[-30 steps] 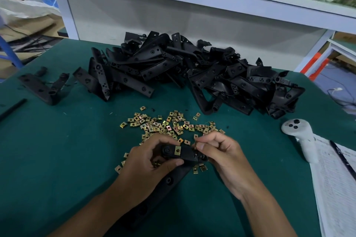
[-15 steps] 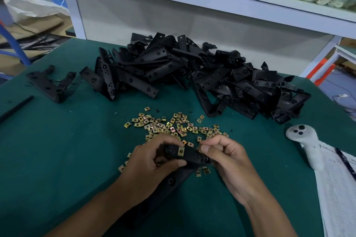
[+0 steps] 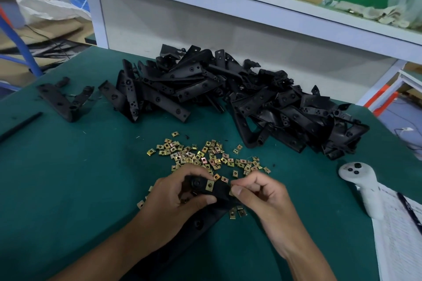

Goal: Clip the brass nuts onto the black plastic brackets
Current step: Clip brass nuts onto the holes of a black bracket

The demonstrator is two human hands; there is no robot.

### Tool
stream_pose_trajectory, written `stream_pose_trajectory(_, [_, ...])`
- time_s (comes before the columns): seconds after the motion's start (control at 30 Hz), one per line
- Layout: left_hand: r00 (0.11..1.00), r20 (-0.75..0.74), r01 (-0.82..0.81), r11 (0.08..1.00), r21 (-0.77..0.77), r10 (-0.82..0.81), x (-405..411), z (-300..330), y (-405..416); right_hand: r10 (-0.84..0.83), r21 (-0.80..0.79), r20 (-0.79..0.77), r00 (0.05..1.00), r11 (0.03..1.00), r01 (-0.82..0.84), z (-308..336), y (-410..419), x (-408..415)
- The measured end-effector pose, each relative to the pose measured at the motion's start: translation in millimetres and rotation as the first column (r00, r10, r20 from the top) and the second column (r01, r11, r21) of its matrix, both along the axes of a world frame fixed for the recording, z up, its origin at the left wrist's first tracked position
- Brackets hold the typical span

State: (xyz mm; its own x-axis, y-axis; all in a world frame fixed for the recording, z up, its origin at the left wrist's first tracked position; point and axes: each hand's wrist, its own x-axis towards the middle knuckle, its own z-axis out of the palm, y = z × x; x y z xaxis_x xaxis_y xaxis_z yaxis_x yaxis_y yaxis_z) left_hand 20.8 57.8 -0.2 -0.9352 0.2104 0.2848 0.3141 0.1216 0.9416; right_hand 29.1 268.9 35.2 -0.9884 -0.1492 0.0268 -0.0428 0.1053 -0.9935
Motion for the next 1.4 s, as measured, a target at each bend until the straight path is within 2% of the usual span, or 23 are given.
stream_pose_trajectory(0.17, [0.999, -0.006, -0.044, 0.999, -0.001, 0.044, 1, 2, 0, 0.041, -0.036, -0.016, 0.999, 0.999, -0.041, -2, -1, 0])
stream_pose_trajectory(0.3, [0.998, 0.065, -0.021, 0.998, 0.061, 0.017, 1, -1, -2, 0.092, -0.001, -0.031, 0.995, 0.996, -0.092, -3, -2, 1])
stream_pose_trajectory(0.43, [0.994, 0.104, 0.006, 0.993, 0.118, -0.018, 0, -4, -2, 0.063, 0.052, -0.066, 0.996, 0.997, -0.059, -1, -3, -2])
stream_pose_trajectory(0.57, [0.997, 0.082, -0.013, 0.998, 0.065, 0.008, 8, 3, 2, 0.028, 0.165, -0.122, 0.992, 0.986, -0.008, 8, 0, 5])
stream_pose_trajectory(0.67, [1.0, -0.002, -0.008, 0.999, -0.041, 0.008, 16, 21, 6, -0.022, 0.241, -0.245, 0.969, 0.967, 0.083, 25, 9, 23])
stream_pose_trajectory(0.73, [0.99, -0.131, 0.032, 0.988, -0.153, -0.053, 22, 38, 17, -0.086, 0.31, -0.357, 0.93, 0.929, 0.204, 37, 25, 46])
stream_pose_trajectory(0.83, [0.93, -0.303, 0.128, 0.957, -0.259, -0.206, 36, 67, 51, -0.227, 0.29, -0.449, 0.864, 0.878, 0.382, 51, 56, 99])
stream_pose_trajectory(0.9, [0.879, -0.36, 0.193, 0.923, -0.332, -0.313, 50, 80, 82, -0.33, 0.281, -0.463, 0.823, 0.826, 0.489, 59, 79, 140])
stream_pose_trajectory(1.0, [0.811, -0.35, 0.331, 0.86, -0.388, -0.469, 85, 85, 137, -0.471, 0.314, -0.465, 0.75, 0.704, 0.637, 63, 115, 207])
stream_pose_trajectory(1.1, [0.74, -0.372, 0.461, 0.825, -0.328, -0.561, 126, 84, 192, -0.571, 0.341, -0.502, 0.65, 0.56, 0.755, 63, 144, 276])
stream_pose_trajectory(1.27, [0.623, -0.4, 0.573, 0.741, -0.35, -0.672, 182, 83, 259, -0.694, 0.381, -0.472, 0.544, 0.396, 0.835, 65, 171, 365])
stream_pose_trajectory(1.4, [0.533, -0.4, 0.632, 0.665, -0.398, -0.746, 212, 86, 292, -0.751, 0.406, -0.486, 0.447, 0.259, 0.876, 66, 182, 405])
